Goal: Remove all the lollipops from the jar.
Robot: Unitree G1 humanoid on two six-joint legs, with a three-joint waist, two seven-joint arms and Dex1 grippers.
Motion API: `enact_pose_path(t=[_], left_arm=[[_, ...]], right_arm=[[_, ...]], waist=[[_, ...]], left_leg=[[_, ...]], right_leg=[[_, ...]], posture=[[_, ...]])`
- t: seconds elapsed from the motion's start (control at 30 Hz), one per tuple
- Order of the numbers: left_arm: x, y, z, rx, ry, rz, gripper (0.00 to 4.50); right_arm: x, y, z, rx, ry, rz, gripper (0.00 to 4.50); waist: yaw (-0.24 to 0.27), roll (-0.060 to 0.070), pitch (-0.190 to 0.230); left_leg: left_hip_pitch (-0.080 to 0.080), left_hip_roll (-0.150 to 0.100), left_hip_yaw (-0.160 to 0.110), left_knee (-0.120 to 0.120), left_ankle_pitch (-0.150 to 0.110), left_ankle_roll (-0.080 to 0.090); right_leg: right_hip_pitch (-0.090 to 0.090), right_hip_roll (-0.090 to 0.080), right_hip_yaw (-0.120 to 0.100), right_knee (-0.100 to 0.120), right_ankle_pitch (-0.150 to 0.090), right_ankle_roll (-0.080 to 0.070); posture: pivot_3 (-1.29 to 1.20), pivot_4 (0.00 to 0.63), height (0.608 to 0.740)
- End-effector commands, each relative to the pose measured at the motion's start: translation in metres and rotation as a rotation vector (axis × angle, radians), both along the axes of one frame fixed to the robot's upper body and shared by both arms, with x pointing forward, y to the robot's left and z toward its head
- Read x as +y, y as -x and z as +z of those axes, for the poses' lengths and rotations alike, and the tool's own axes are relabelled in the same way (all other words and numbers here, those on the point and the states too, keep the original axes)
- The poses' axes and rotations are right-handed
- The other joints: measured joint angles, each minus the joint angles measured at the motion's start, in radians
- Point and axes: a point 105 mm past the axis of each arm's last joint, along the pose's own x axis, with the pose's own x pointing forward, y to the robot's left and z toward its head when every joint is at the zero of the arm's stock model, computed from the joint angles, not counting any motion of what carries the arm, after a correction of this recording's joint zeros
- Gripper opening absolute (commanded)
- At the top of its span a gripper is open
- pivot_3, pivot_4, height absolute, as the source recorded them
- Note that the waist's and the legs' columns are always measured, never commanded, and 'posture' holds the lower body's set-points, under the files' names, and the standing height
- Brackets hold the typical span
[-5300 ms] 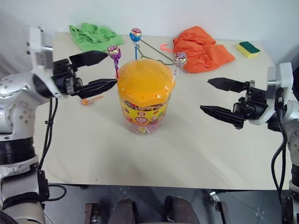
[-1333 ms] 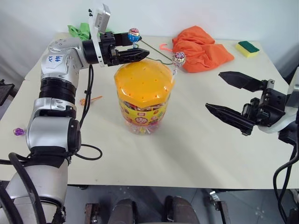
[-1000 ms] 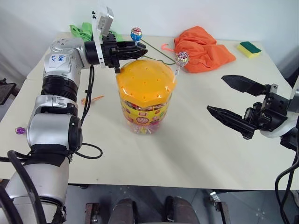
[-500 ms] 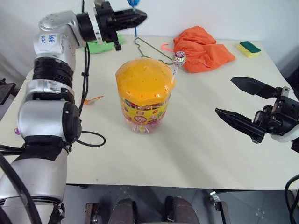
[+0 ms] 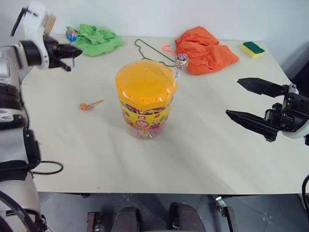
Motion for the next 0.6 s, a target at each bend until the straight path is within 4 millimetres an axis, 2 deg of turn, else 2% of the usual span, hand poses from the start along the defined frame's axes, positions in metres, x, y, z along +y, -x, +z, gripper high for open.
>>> enact_pose_path(t=[0.03, 0.17, 0.3, 0.6], left_arm=[[0.018, 0.02, -0.004, 0.036, -0.045, 0.089, 0.02], [0.049, 0.031, -0.032, 0.15, -0.035, 0.259, 0.02], [0.078, 0.031, -0.066, 0.276, -0.043, 0.447, 0.02], [0.109, 0.029, -0.117, 0.451, -0.03, 0.713, 0.02]], right_arm=[[0.002, -0.001, 0.004, -0.035, 0.002, 0.01, 4.5], [0.006, -0.005, 0.002, -0.025, -0.003, 0.03, 4.5], [0.009, -0.009, 0.001, -0.024, -0.008, 0.048, 4.5], [0.013, -0.011, -0.002, -0.01, -0.002, 0.058, 4.5]], waist=[[0.0, 0.0, 0.0], [0.005, 0.0, 0.0], [0.014, 0.0, 0.0], [0.027, -0.001, 0.0]], left_leg=[[0.0, 0.0, 0.0, 0.0, 0.0, 0.0], [0.0, 0.0, -0.001, 0.001, 0.0, 0.0], [0.0, 0.0, 0.0, 0.002, 0.0, 0.0], [0.0, 0.0, 0.001, 0.003, 0.0, 0.0]], right_leg=[[0.0, 0.0, 0.0, 0.0, 0.0, 0.0], [0.0, 0.0, 0.0, 0.001, 0.0, 0.0], [0.0, 0.0, 0.001, 0.001, 0.0, 0.0], [0.0, 0.0, 0.0, 0.002, 0.0, 0.0]], posture=[[0.0, 0.15, 0.74], [0.0, 0.15, 0.74], [0.0, 0.15, 0.74], [0.0, 0.15, 0.74]])
